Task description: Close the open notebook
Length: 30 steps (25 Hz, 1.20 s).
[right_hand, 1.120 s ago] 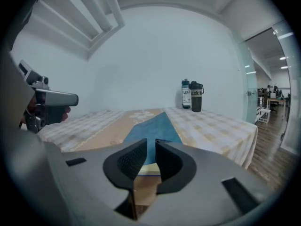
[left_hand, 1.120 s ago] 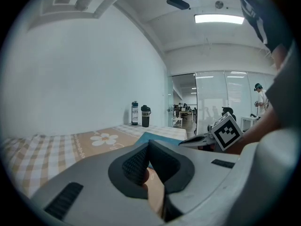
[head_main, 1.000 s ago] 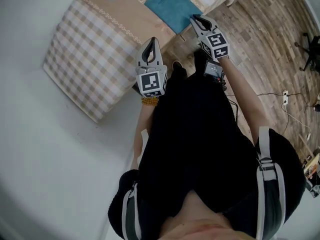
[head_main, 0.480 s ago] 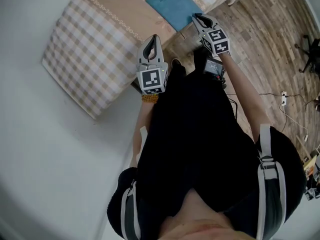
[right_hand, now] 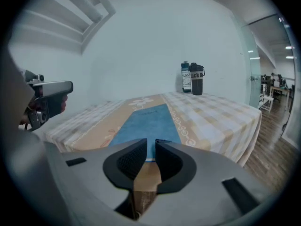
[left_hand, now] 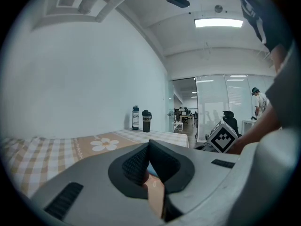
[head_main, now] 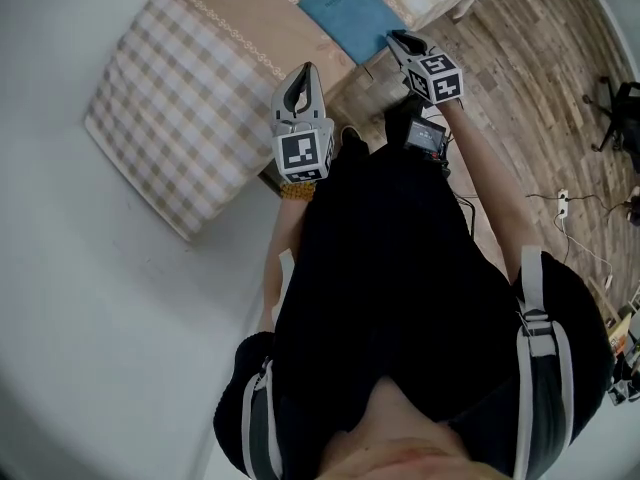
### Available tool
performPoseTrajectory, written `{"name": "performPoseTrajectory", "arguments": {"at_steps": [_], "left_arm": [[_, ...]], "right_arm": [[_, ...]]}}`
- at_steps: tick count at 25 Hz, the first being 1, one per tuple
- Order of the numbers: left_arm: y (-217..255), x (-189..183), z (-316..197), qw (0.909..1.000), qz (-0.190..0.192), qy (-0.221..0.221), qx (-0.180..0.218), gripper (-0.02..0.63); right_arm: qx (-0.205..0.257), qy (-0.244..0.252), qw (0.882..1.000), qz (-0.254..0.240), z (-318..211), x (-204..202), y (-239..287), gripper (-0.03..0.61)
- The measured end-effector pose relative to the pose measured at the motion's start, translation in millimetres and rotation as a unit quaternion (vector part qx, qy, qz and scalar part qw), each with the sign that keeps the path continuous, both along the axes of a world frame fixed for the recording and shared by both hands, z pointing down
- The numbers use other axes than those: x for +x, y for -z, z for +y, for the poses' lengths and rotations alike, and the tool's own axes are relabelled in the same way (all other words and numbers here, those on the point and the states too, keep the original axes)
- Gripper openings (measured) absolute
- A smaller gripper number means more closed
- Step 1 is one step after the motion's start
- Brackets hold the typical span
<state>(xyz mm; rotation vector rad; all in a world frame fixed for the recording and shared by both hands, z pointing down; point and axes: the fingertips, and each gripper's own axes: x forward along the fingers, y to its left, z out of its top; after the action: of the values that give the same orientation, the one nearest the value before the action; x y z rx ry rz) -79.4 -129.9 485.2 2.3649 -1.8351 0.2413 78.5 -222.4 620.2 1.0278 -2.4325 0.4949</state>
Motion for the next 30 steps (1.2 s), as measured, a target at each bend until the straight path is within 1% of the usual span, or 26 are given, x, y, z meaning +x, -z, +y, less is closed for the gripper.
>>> {"name": "performPoseTrajectory", "arguments": {"at_steps": [2, 4, 9, 14, 19, 23, 27, 30], "left_arm": [[7, -3, -2, 0.9999, 0.001, 0.0, 0.011, -0.002], [13, -6, -3, 0.9998, 0.002, -0.002, 0.02, -0.002], [25, -12, -8, 0.9992, 0.006, -0.004, 0.039, -0.002], [41, -10, -16, 0.9983, 0.007, -0.014, 0.056, -0.002], [58, -7, -17, 0.9971, 0.007, -0.019, 0.074, -0.002], [67, 9, 0, 0.9963, 0.003, -0.019, 0.083, -0.002], [80, -8, -6, 0.9954, 0.008, -0.006, 0.095, -0.002], [88, -14, -16, 0.9945, 0.012, -0.002, 0.104, -0.002]], "right_arm": [[-0.007, -0.002, 1.0, -0.011, 2, 0, 6, 0.061], [-0.002, -0.002, 1.0, -0.015, 5, -1, 15, 0.061], [0.032, 0.001, 0.999, -0.034, 11, -11, 50, 0.061], [0.076, 0.01, 0.995, -0.062, 11, -27, 101, 0.061], [0.125, 0.024, 0.987, -0.096, 19, -45, 156, 0.061], [0.156, 0.037, 0.98, -0.117, 45, -41, 186, 0.061], [0.197, 0.042, 0.972, -0.123, 45, -65, 215, 0.061], [0.227, 0.032, 0.966, -0.123, 41, -73, 229, 0.061]]}}
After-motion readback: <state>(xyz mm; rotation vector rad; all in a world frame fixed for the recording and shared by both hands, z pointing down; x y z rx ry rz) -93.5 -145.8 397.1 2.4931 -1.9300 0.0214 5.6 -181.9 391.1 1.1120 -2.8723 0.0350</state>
